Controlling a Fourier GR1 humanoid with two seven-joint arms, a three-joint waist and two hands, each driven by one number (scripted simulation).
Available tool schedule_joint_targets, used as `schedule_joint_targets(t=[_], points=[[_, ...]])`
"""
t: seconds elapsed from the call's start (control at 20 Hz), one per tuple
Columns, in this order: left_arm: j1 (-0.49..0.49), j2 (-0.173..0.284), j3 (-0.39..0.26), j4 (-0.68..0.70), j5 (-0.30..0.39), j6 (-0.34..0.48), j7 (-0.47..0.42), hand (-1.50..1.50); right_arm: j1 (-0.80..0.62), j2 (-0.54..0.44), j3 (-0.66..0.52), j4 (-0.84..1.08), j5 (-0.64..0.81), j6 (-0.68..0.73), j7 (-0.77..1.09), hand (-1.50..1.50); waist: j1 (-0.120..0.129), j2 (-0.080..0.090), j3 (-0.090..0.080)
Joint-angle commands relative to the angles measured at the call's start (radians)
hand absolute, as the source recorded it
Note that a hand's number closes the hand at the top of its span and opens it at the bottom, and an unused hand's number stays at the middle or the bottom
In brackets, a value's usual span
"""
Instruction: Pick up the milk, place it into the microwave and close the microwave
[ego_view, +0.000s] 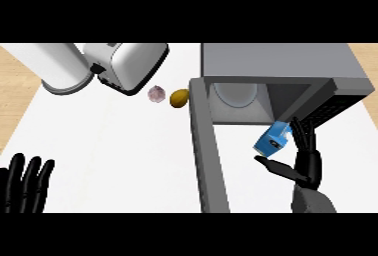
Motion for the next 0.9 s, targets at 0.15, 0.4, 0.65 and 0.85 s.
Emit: schedule_joint_targets(t=[0.15, 0.4, 0.65, 0.85], points=[[0.035, -0.004, -0.062, -0.073, -0.036, 0.011, 0.038, -1.50, -0.078, -0.007, -0.024, 0.249, 0.020, -0.002, -0.100, -1.50, 0.007, 0.012, 0.009], [0.049, 0.008, -0.019, -0.055, 0.006, -0.001, 0.008, -1.50, -0.127, -0.046, 0.014, 0.336, 0.119, -0.067, -0.248, 1.50, 0.010, 0.012, 0.008], [0.074, 0.015, -0.021, -0.065, 0.005, 0.002, -0.011, -1.50, -0.153, -0.041, 0.002, 0.366, 0.049, 0.177, -0.280, 1.50, 0.008, 0.011, 0.008], [0.004, 0.006, 0.010, -0.041, 0.007, 0.023, 0.031, -1.50, -0.089, -0.070, 0.075, 0.293, 0.080, 0.314, -0.295, 1.50, -0.011, 0.009, 0.008]])
